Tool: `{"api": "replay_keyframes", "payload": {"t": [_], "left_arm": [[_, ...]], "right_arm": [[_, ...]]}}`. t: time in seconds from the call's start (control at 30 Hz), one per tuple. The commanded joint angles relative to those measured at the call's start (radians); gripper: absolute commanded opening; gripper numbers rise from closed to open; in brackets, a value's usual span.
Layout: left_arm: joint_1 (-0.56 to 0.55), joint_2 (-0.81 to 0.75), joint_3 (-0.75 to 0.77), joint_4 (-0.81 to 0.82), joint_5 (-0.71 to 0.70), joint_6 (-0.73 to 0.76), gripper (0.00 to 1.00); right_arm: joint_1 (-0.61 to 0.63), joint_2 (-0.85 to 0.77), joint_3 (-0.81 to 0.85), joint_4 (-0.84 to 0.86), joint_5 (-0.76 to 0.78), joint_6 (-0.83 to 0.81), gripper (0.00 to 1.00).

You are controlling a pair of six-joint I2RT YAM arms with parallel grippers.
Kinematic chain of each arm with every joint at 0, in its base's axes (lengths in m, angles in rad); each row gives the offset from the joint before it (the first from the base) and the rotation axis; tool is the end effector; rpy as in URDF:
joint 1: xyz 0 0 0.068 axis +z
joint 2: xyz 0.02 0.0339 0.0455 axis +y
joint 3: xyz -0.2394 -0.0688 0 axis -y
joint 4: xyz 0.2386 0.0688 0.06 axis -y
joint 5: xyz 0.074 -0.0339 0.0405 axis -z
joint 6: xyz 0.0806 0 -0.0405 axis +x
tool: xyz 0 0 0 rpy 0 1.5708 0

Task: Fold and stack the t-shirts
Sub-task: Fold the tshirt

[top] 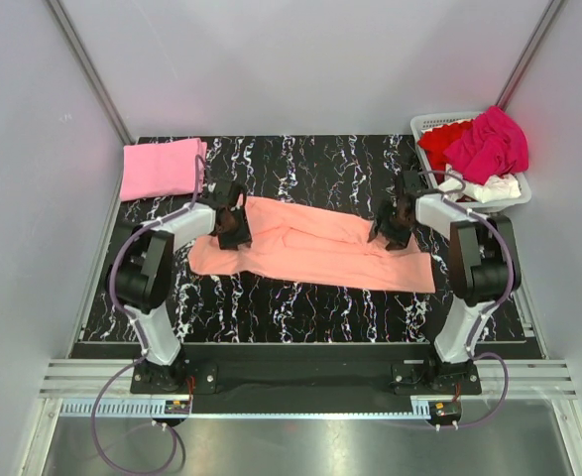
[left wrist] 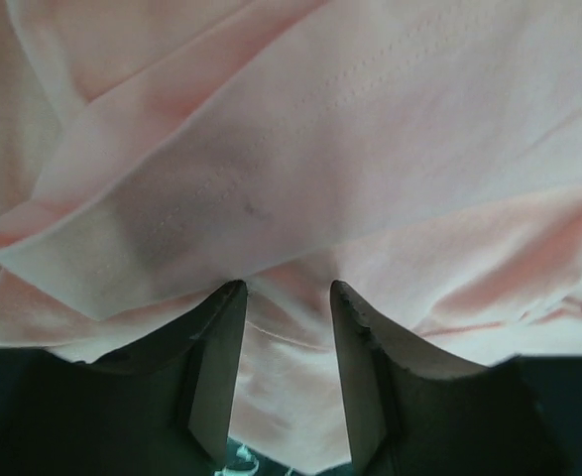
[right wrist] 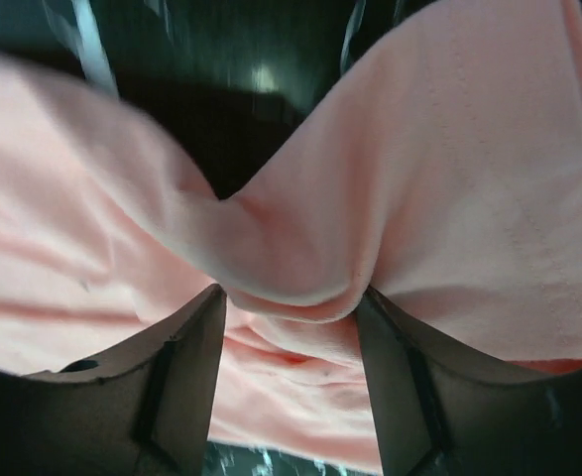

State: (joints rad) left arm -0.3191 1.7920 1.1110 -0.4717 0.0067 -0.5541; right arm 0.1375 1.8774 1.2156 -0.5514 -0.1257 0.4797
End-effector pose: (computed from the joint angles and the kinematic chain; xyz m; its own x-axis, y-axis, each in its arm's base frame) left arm 0.3402 -0.1130 0.1022 -0.9043 -0.2554 -0.3420 -0.1876 0.9576 -0.2188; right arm 0.3664 0.0609 0.0982 -0.9060 0.3369 -0.2563 0.2690 0.9257 0.2657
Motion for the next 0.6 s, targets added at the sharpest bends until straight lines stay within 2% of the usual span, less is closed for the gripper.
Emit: {"api": "replay_keyframes", "payload": {"t": [0.0, 0.1, 0.13, 0.17, 0.2, 0.23, 0.27, 0.33, 0.37, 0.4, 0.43, 0.47, 0.5, 0.53, 0.57], "left_arm": [[0.003, 0.102, 0.137, -0.025, -0.067, 0.045, 0.45], [0.002, 0.192, 0.294, -0.057, -0.044, 0.060, 0.45], [-0.003, 0.222, 0.344, -0.083, -0.034, 0.062, 0.45], [-0.009, 0.256, 0.466, -0.099, -0.025, 0.066, 0.45], [-0.030, 0.329, 0.536, -0.116, -0.007, 0.072, 0.45], [-0.044, 0.369, 0.700, -0.158, 0.031, 0.085, 0.45], [-0.061, 0.410, 0.796, -0.188, 0.057, 0.117, 0.45], [-0.121, 0.541, 1.014, -0.323, 0.107, 0.169, 0.45], [-0.138, 0.599, 1.226, -0.370, 0.108, 0.222, 0.48], [-0.158, 0.609, 1.306, -0.402, 0.110, 0.239, 0.50], [-0.159, 0.603, 1.351, -0.413, 0.114, 0.247, 0.52], [-0.158, 0.536, 1.327, -0.401, 0.121, 0.247, 0.58], [-0.149, 0.488, 1.281, -0.383, 0.096, 0.247, 0.63], [-0.141, 0.434, 1.160, -0.336, 0.084, 0.241, 0.66], [-0.130, 0.328, 1.095, -0.308, 0.081, 0.240, 0.73]], "right_arm": [[0.100, -0.113, -0.187, -0.111, -0.067, 0.049, 0.61], [0.256, -0.287, -0.295, -0.153, -0.066, 0.118, 0.59], [0.320, -0.322, -0.326, -0.160, -0.081, 0.188, 0.58], [0.464, -0.366, -0.335, -0.147, -0.110, 0.235, 0.58], [0.561, -0.374, -0.337, -0.084, -0.202, 0.320, 0.59], [0.649, -0.370, -0.306, -0.049, -0.244, 0.357, 0.60], [0.824, -0.339, -0.273, -0.015, -0.280, 0.379, 0.61], [0.953, -0.302, -0.170, -0.013, -0.307, 0.357, 0.65], [1.021, -0.272, -0.054, -0.048, -0.270, 0.327, 0.70], [1.028, -0.267, -0.003, -0.133, -0.247, 0.279, 0.71], [1.028, -0.268, 0.062, -0.168, -0.229, 0.260, 0.73], [1.025, -0.288, 0.090, -0.204, -0.148, 0.246, 0.79], [1.001, -0.296, 0.119, -0.287, -0.106, 0.202, 0.80], [0.979, -0.302, 0.168, -0.323, -0.074, 0.180, 0.82], [0.956, -0.316, 0.186, -0.349, -0.037, 0.159, 0.83]]}}
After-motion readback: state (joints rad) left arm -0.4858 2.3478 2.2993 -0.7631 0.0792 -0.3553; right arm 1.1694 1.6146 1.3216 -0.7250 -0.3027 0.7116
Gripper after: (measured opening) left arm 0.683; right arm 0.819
